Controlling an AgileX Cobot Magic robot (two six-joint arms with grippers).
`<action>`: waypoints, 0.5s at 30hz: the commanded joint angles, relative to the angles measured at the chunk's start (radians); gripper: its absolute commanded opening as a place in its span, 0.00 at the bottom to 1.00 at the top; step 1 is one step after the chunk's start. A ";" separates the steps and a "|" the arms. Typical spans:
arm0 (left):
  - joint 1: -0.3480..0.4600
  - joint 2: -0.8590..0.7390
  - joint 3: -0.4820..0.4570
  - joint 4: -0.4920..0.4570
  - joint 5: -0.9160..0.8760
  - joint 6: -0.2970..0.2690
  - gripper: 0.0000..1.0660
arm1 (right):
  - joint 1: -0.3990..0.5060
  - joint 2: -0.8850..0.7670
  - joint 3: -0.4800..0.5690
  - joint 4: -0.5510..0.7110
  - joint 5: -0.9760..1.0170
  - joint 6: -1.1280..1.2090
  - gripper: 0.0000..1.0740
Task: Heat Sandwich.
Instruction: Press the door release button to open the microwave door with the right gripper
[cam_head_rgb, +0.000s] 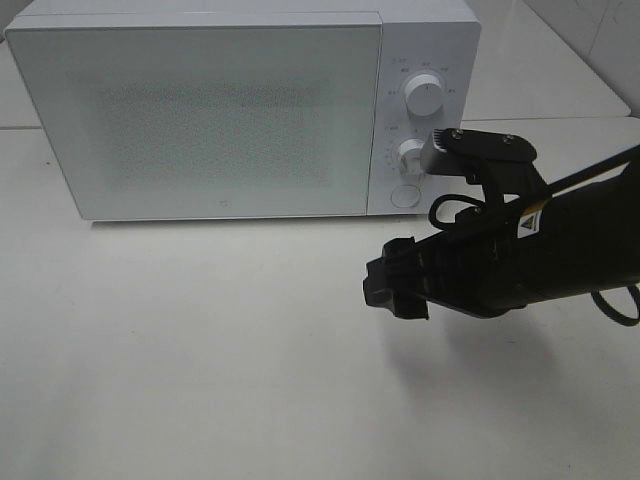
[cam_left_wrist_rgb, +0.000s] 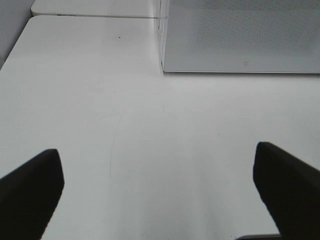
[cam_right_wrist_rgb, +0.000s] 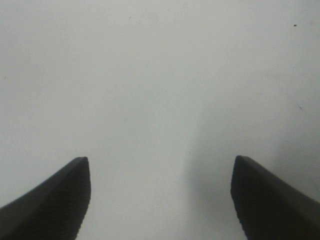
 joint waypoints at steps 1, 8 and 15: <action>0.001 -0.027 0.004 -0.009 -0.008 -0.005 0.92 | -0.002 -0.051 -0.029 -0.010 0.157 -0.107 0.70; 0.001 -0.027 0.004 -0.009 -0.008 -0.005 0.92 | -0.002 -0.153 -0.083 -0.015 0.441 -0.176 0.70; 0.001 -0.027 0.004 -0.009 -0.008 -0.005 0.92 | -0.002 -0.286 -0.144 -0.060 0.727 -0.172 0.70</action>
